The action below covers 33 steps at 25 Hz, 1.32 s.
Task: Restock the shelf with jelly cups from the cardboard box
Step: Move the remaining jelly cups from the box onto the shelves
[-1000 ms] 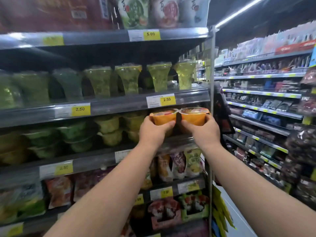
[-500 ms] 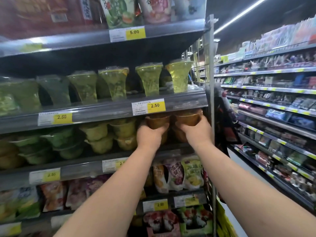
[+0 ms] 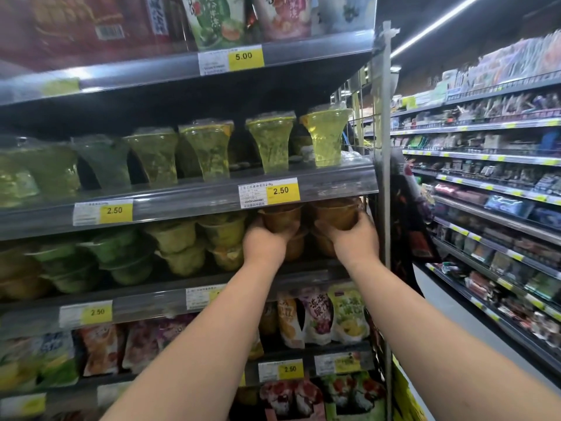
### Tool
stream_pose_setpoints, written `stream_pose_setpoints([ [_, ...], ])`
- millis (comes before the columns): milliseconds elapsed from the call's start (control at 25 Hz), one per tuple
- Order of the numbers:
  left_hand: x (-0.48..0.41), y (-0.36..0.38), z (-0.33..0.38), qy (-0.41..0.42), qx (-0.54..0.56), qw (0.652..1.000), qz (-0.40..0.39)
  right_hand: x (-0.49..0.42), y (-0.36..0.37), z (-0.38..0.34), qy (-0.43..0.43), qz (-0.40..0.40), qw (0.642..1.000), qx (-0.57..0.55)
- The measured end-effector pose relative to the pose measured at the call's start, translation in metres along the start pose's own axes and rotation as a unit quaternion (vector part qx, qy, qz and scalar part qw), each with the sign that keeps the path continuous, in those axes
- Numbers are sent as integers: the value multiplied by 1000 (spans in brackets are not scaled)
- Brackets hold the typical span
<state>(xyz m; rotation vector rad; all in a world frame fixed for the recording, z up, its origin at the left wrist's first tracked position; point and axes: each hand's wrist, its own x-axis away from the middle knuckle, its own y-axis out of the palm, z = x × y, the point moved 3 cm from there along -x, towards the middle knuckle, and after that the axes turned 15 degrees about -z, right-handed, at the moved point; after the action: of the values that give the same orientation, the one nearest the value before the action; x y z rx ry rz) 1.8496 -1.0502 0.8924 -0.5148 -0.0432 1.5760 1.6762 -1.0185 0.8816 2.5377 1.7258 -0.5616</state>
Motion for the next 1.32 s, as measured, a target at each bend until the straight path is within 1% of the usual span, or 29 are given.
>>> stream_pose_setpoints([
  [200, 16, -7, 6, -12, -11, 1000, -1, 9, -2, 1, 5, -24, 999, 21],
  [360, 70, -10, 16, 32, -56, 998, -9, 40, -7, 0, 1, -22, 996, 87],
  [480, 105, -19, 31, 118, -111, 987, -18, 69, -19, -11, -29, 12, 994, 106],
  [560, 112, -33, 49, 188, -118, 975, -5, 81, -28, -33, -85, 30, 989, 114],
  [680, 98, -56, 86, 245, -100, 964, 17, 80, -37, -77, -166, 23, 979, 115],
  [760, 78, -65, 113, 250, -93, 964, 16, 70, -40, -107, -204, 17, 969, 141],
  [840, 57, -70, 139, 255, -117, 959, 24, 52, -44, -135, -220, 18, 959, 176],
  [960, 31, -78, 166, 258, -204, 943, 38, 23, -44, -169, -205, 5, 936, 285],
  [1080, 8, -83, 177, 217, -298, 929, 23, -2, -40, -187, -168, -35, 913, 371],
  [1120, 2, -83, 178, 201, -340, 918, 20, -9, -39, -190, -152, -44, 901, 404],
  [1160, -3, -82, 178, 190, -391, 900, 21, -16, -38, -191, -139, -49, 891, 430],
  [1240, -9, -78, 179, 191, -465, 864, 31, -28, -36, -192, -132, -44, 887, 441],
  [1320, -12, -77, 178, 203, -465, 860, 51, -35, -33, -189, -143, -22, 893, 426],
])
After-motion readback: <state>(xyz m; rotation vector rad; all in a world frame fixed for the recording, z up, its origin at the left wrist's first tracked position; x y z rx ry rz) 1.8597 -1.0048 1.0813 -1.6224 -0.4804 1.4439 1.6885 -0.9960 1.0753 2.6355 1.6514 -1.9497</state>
